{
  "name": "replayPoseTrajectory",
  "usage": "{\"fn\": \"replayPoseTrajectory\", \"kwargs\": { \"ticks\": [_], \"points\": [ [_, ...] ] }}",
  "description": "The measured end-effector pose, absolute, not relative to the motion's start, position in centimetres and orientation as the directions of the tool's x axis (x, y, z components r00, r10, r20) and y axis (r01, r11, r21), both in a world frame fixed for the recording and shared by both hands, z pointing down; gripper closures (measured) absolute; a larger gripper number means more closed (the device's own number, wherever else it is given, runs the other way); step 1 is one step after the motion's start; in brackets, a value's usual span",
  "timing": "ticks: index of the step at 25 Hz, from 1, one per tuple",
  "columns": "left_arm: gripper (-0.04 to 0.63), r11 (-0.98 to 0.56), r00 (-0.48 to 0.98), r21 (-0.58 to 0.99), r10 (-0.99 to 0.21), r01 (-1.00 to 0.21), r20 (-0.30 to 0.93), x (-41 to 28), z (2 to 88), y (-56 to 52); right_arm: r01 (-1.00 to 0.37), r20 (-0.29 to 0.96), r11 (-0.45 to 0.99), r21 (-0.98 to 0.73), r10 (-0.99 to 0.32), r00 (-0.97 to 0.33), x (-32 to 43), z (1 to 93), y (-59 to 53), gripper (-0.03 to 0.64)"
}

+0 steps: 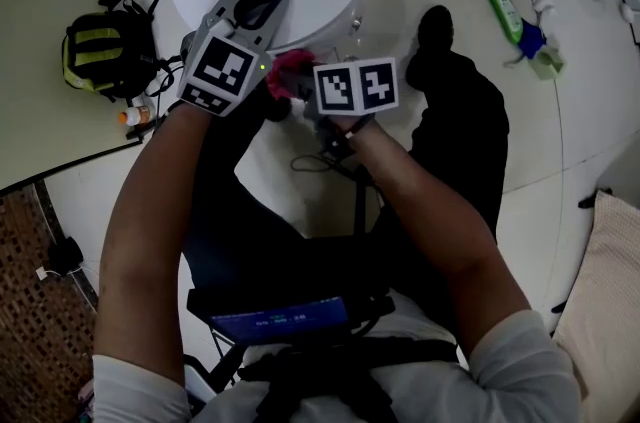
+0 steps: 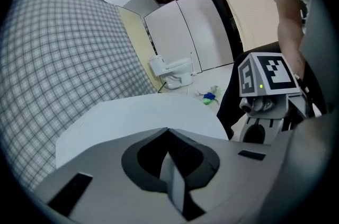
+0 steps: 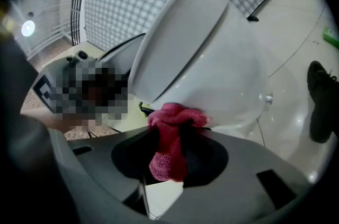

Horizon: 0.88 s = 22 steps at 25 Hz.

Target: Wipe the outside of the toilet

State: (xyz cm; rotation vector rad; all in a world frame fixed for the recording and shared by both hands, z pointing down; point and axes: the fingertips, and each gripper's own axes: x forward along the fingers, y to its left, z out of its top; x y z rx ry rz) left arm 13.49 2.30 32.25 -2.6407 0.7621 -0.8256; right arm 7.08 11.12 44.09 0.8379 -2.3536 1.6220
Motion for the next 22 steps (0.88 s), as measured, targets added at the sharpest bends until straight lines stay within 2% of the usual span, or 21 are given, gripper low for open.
{"fn": "replayPoseTrajectory", "kwargs": {
  "ticks": [6,12,17,22],
  "points": [
    [0.612,-0.819,0.702,-0.405,-0.564,-0.407,0.435,13.5,32.2,2.3,-0.435,0.328,0.310,-0.845,-0.340,-0.881,3.4,42.4,10.8,0.479],
    [0.614,-0.810,0.696,-0.419,-0.575,-0.411,0.429,13.3,32.1,2.2,-0.404,0.312,0.323,-0.856,-0.301,-0.901,1.6,42.7,10.9,0.479],
    [0.615,-0.809,0.698,-0.421,-0.575,-0.409,0.428,13.3,32.2,2.3,-0.425,0.368,0.322,-0.846,-0.223,-0.902,2.2,44.7,12.2,0.477],
    [0.615,-0.807,0.695,-0.427,-0.578,-0.409,0.426,13.2,32.3,2.3,-0.558,0.528,0.244,-0.793,-0.183,-0.829,6.4,49.4,13.1,0.477]
  ]
}}
